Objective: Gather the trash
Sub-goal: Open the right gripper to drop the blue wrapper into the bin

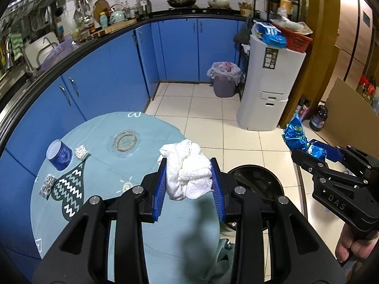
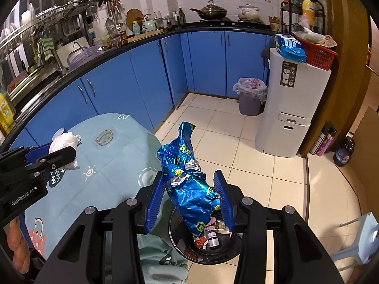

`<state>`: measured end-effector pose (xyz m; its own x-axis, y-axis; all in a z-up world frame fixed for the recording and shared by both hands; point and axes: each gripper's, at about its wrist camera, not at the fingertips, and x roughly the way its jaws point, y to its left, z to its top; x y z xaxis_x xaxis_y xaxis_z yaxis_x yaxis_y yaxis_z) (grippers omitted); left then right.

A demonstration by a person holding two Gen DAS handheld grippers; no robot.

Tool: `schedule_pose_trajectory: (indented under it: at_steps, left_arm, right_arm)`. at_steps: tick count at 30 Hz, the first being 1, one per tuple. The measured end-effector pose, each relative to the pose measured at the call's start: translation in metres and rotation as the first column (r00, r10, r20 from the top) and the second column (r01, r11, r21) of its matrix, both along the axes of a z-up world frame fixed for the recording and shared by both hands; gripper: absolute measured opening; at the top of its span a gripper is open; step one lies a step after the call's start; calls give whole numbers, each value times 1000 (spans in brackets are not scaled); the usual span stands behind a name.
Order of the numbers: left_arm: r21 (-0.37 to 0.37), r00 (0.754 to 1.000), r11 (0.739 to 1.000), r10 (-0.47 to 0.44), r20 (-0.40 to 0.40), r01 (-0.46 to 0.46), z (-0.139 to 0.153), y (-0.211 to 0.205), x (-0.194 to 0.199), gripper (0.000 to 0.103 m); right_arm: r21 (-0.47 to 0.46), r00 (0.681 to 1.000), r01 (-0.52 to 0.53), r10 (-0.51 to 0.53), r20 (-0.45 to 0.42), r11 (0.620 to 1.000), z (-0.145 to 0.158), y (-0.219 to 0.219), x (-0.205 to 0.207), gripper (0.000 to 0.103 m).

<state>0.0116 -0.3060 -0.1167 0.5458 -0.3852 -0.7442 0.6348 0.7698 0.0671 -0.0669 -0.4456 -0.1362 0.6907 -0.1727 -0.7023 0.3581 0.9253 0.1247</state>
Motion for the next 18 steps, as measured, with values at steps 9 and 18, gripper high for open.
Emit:
schedule_pose_trajectory:
  at_steps: [9,18]
  left_arm:
    - [12,999,999,-36,1,36,-1,-20,-7,36]
    - [26,998,998,-62,-4,62,-5,-39,-9,36]
  right_arm:
    - [13,1000,22,-22,-7,1000,-3,-14,-6,42]
    - [78,999,39,-36,-28,996,-11,-34,-9,44]
